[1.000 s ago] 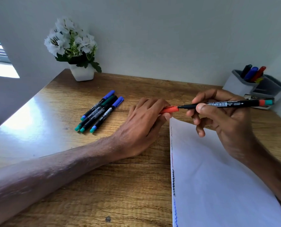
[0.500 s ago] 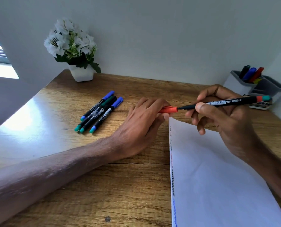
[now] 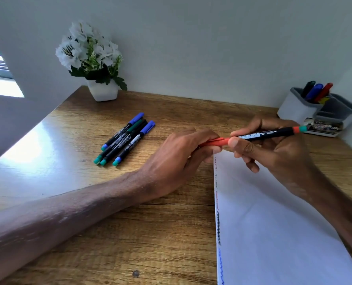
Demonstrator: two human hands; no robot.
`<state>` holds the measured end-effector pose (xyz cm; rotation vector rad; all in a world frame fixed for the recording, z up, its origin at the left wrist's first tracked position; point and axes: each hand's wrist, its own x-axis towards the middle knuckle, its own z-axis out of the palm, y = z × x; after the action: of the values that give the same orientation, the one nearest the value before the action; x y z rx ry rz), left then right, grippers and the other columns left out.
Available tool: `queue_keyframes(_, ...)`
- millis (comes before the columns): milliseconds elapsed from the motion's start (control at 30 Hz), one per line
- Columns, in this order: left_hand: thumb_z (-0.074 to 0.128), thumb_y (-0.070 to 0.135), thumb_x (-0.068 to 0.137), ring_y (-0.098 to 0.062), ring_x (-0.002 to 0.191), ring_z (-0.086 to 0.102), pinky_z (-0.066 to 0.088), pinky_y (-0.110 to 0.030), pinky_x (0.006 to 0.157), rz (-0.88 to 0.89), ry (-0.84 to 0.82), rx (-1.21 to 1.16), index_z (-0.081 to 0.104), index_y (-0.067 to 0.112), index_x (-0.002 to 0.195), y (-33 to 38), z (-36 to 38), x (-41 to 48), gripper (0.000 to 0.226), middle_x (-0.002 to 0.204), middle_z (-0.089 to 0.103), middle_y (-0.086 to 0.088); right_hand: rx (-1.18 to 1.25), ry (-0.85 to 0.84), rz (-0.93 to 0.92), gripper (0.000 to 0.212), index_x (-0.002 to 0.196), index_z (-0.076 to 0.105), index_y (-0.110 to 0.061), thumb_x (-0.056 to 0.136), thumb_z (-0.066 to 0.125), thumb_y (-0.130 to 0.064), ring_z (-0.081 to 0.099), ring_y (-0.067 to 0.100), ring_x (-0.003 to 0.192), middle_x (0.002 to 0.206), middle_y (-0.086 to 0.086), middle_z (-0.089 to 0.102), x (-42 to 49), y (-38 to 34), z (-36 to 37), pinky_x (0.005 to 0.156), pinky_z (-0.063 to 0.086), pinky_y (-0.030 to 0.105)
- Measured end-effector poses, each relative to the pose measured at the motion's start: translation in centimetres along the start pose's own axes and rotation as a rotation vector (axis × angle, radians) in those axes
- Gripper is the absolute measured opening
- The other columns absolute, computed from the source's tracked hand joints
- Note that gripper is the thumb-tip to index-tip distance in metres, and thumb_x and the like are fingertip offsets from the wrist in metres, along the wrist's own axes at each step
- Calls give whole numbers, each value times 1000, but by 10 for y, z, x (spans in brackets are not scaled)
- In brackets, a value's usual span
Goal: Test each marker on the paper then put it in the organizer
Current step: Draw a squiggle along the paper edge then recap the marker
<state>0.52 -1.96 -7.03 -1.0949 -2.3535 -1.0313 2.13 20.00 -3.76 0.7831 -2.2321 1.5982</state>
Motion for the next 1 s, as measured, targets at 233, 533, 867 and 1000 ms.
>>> queue_keyframes(233, 58, 24, 106, -3, 80, 58, 46, -18, 71, 34, 39, 10, 70, 12, 114, 1, 0, -2, 19, 87, 62, 15, 74, -68, 65, 16, 93, 71, 6, 84, 75, -7, 63, 34, 52, 72, 16, 75, 1, 3, -3, 40, 47, 31)
queue_keyframes(533, 65, 33, 101, -5, 79, 66, 49, -18, 66, -77, 59, -15, 74, 21, 119, 2, 1, 2, 24, 94, 75, 14, 116, -33, 207, 22, 98, 78, -5, 80, 79, -17, 70, 28, 71, 84, 11, 79, 6, 5, -13, 47, 51, 29)
queue_keyframes(867, 75, 42, 89, -17, 61, 55, 45, -32, 55, -187, 290, -205, 78, 40, 105, 24, 4, 24, 17, 79, 75, 16, -253, -25, 117, 19, 100, 82, -20, 81, 85, -23, 73, 11, 81, 90, -6, 80, 10, 0, -62, 69, 55, 21)
queue_keyframes(1000, 77, 46, 88, -25, 66, 63, 52, -44, 60, -147, 279, -263, 81, 34, 99, 41, 14, 58, 17, 81, 77, 10, -537, 48, -58, 22, 104, 81, -27, 85, 83, -36, 70, 10, 91, 94, -15, 78, 9, -8, -66, 78, 55, 30)
